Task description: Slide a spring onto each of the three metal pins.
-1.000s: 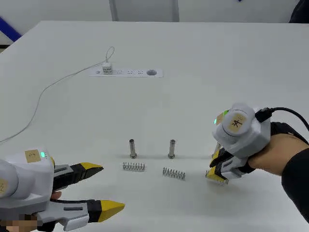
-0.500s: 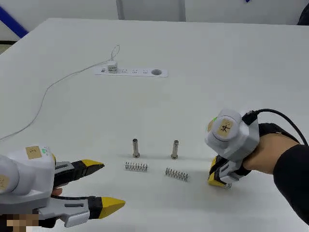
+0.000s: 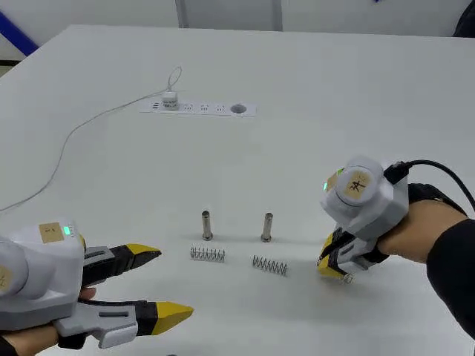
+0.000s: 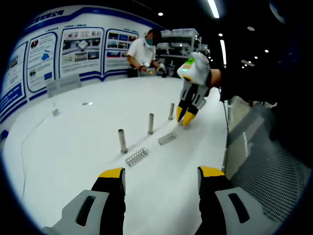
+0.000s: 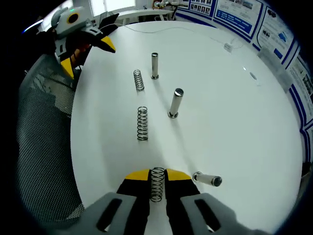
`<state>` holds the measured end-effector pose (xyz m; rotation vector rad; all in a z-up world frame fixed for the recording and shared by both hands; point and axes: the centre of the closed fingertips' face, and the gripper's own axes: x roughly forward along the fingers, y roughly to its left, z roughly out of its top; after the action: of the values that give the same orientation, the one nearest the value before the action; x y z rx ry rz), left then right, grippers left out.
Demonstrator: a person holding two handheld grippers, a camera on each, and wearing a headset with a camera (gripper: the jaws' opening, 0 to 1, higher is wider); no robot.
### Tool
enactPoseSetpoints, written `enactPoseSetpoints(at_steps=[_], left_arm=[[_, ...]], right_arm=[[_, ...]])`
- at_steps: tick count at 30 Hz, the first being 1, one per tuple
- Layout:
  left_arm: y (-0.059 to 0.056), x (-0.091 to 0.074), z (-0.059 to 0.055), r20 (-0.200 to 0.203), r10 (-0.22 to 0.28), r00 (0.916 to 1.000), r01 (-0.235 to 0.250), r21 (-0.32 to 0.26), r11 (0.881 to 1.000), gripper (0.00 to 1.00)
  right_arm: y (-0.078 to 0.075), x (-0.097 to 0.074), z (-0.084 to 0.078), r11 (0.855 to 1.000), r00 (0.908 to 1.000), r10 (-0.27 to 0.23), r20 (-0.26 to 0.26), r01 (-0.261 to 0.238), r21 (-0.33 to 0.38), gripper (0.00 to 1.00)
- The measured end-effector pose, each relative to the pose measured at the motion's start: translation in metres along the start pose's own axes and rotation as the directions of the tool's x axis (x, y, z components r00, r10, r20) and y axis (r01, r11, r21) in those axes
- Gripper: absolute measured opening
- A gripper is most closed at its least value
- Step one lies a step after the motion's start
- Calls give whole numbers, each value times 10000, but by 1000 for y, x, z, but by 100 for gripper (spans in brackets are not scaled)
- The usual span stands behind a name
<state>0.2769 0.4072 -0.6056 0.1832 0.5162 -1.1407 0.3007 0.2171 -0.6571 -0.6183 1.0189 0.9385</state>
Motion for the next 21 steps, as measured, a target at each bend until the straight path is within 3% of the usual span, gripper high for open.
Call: enactPoseSetpoints(at_steps=[13,21], left_arm=[[-4,2,-3,-183,-186,9997,188,94,9998,61],[-5,3,-4,-307,-189,9994,196,207,9996,61]], right_arm=[[0,-17,-3,9970,9963,-454,723,406,657,12],[-1,-25,-1,9915,9890,-606,1349,441,1225,12]])
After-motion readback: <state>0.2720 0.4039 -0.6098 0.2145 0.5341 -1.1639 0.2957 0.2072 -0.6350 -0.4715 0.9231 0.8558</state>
